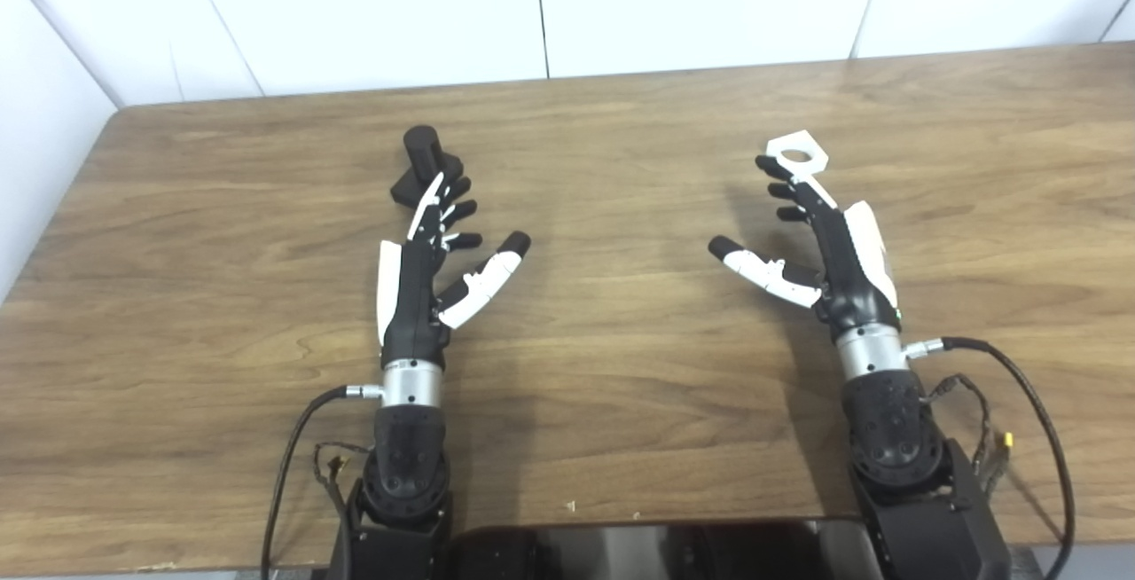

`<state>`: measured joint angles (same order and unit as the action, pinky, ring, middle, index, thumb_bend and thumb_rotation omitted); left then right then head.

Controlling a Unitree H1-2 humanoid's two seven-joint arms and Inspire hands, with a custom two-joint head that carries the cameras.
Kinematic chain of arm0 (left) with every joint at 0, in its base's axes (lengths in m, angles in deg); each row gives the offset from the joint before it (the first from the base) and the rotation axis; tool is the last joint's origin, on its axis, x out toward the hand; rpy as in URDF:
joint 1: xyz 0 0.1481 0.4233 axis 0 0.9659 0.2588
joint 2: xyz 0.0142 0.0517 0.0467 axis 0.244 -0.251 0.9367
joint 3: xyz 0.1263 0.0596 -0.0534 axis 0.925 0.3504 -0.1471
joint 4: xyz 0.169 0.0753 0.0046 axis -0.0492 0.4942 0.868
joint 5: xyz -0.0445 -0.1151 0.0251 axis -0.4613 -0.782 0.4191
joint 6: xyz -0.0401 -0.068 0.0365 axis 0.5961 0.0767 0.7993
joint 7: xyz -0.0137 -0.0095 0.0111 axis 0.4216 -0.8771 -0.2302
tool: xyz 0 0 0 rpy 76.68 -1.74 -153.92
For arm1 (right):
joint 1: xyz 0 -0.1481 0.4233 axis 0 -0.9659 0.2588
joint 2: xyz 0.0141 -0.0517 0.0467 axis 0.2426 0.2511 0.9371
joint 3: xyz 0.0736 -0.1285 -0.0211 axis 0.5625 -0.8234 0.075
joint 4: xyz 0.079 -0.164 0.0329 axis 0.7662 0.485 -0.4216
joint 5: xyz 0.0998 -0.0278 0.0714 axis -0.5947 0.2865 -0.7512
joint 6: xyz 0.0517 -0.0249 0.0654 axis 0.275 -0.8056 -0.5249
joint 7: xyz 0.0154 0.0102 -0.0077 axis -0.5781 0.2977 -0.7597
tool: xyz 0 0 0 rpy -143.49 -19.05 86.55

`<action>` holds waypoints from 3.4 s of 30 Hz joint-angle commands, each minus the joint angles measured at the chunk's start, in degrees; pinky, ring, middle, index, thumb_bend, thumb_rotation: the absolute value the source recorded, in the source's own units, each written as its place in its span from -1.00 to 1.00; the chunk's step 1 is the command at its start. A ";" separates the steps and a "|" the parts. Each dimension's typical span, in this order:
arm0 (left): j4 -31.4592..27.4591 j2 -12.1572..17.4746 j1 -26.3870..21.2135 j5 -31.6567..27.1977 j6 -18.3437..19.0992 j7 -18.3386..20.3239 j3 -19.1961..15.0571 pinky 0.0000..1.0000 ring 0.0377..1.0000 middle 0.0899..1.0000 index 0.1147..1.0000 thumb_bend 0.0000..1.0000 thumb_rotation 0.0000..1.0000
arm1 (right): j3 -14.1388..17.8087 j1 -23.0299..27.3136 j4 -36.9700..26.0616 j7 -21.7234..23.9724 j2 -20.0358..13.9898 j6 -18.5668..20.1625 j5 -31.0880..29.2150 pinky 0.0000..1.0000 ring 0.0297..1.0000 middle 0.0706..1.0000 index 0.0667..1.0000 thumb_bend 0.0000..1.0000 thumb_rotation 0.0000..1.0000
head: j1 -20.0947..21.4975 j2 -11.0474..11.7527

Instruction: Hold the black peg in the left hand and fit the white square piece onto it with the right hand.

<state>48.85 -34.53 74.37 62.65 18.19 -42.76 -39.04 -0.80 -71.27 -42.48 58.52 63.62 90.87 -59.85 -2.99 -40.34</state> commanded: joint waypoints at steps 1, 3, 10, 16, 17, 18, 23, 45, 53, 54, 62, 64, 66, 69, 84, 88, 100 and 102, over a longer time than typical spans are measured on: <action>0.74 1.49 0.35 -0.05 -1.01 0.25 -0.42 0.38 0.66 0.75 0.78 0.48 -0.11 | 0.28 1.31 -1.34 -0.45 -0.31 -0.90 0.23 0.51 0.64 0.71 0.67 0.50 -0.06 | -0.08 -0.07; 0.73 1.50 0.33 -0.13 -0.98 0.29 -0.45 0.38 0.65 0.75 0.78 0.48 -0.11 | 0.31 1.42 -1.25 -0.45 -0.26 -0.95 0.14 0.50 0.64 0.71 0.67 0.50 -0.08 | -0.11 -0.13; 1.08 1.40 0.08 0.48 -1.06 -0.07 -0.35 0.33 0.61 0.77 0.76 0.46 -0.17 | 0.24 1.58 -0.21 -1.17 -0.57 -2.90 0.08 0.52 0.66 0.73 0.66 0.47 -0.11 | -0.61 0.10; 1.25 1.29 -0.06 0.77 -1.29 -0.58 -0.51 0.29 0.63 0.81 0.77 0.41 -0.23 | 0.44 1.36 -0.51 -0.82 -0.46 -2.42 -0.57 0.52 0.66 0.74 0.65 0.47 -0.13 | -2.93 0.78; 1.28 1.25 -0.09 0.99 -1.23 -0.74 -0.49 0.29 0.64 0.81 0.76 0.39 -0.24 | 0.47 1.35 -0.52 -0.80 -0.50 -2.38 -0.62 0.53 0.66 0.74 0.65 0.47 -0.13 | -3.61 0.94; 1.33 1.16 -0.12 1.56 -1.01 -1.06 -0.40 0.29 0.64 0.81 0.76 0.39 -0.25 | 0.51 1.26 -0.66 -0.59 -0.71 -2.25 -0.67 0.53 0.67 0.74 0.65 0.47 -0.13 | -5.71 1.34; 1.78 0.17 -0.13 3.70 -0.83 -2.40 0.54 0.29 0.61 0.75 0.73 0.43 -0.15 | 1.40 0.60 -1.08 0.18 -1.94 -2.32 -2.07 0.56 0.69 0.74 0.67 0.47 -0.09 | -13.42 2.73; 2.78 0.20 -2.47 8.03 1.92 -7.50 -0.05 0.75 0.89 0.83 0.65 0.45 -0.21 | 2.73 0.76 1.89 -0.09 -4.04 -6.12 -5.17 0.44 0.59 0.68 0.67 0.46 -0.14 | -16.00 3.87; 3.19 4.02 -5.85 12.85 4.02 -9.22 -1.23 0.61 0.83 0.84 0.56 0.48 -0.25 | 2.98 1.08 2.48 -0.26 -4.24 -7.41 -5.85 0.43 0.57 0.66 0.64 0.44 -0.19 | -15.48 3.91; 3.48 4.34 -6.43 12.90 4.04 -9.40 -1.56 0.58 0.81 0.83 0.55 0.49 -0.26 | 3.03 1.15 2.62 -0.20 -4.28 -7.52 -5.94 0.43 0.57 0.66 0.64 0.44 -0.19 | -15.40 4.01; 5.01 6.71 -9.67 14.75 6.19 -10.88 -2.95 0.51 0.83 0.84 0.49 0.51 -0.32 | 2.97 1.61 2.34 0.44 -4.42 -6.03 -5.65 0.41 0.56 0.66 0.63 0.45 -0.16 | -15.21 4.14; 5.69 7.13 -10.14 14.89 6.73 -11.24 -3.34 0.58 0.87 0.87 0.49 0.52 -0.31 | 2.90 1.72 2.34 0.67 -4.40 -5.57 -5.67 0.39 0.54 0.66 0.62 0.44 -0.17 | -15.19 4.20; 6.43 7.94 -10.69 16.32 7.62 -11.67 -3.36 0.64 0.89 0.89 0.50 0.53 -0.26 | 2.86 1.78 2.27 0.87 -4.35 -5.28 -5.76 0.38 0.53 0.66 0.62 0.44 -0.17 | -15.16 4.25; 7.64 9.39 -11.85 18.98 9.36 -12.67 -3.24 0.68 0.93 0.91 0.50 0.58 -0.19 | 2.82 1.88 2.10 1.08 -4.30 -4.75 -5.67 0.39 0.54 0.67 0.64 0.43 -0.18 | -14.93 4.40; 18.83 15.36 -20.56 22.45 15.84 -13.72 -1.49 1.00 1.00 1.00 0.61 0.84 0.27 | 2.24 2.11 2.27 0.93 -4.48 -4.09 -4.67 0.33 0.52 0.65 0.58 0.44 -0.15 | -13.68 4.58; 23.73 17.17 -24.07 24.44 16.69 -14.20 0.76 1.00 1.00 1.00 0.56 0.91 0.34 | 2.53 1.81 1.77 0.96 -4.22 -4.07 -5.39 0.35 0.53 0.65 0.58 0.43 -0.20 | -13.21 4.53; 29.49 19.39 -28.32 23.53 16.79 -12.39 4.43 1.00 1.00 1.00 0.34 1.00 0.30 | 2.54 1.56 0.56 0.04 -3.34 -3.42 -4.09 0.42 0.57 0.66 0.54 0.41 -0.25 | -11.47 4.09; 29.33 19.49 -28.28 23.35 16.98 -11.50 5.04 1.00 1.00 1.00 0.33 1.00 0.32 | 2.56 1.53 0.46 0.01 -3.14 -3.19 -4.15 0.43 0.58 0.66 0.54 0.41 -0.25 | -11.44 3.98</action>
<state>79.05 -16.87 49.33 85.75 35.83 -54.33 -34.38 1.15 -70.49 -41.70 59.59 60.79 88.09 -65.25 -14.41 -36.30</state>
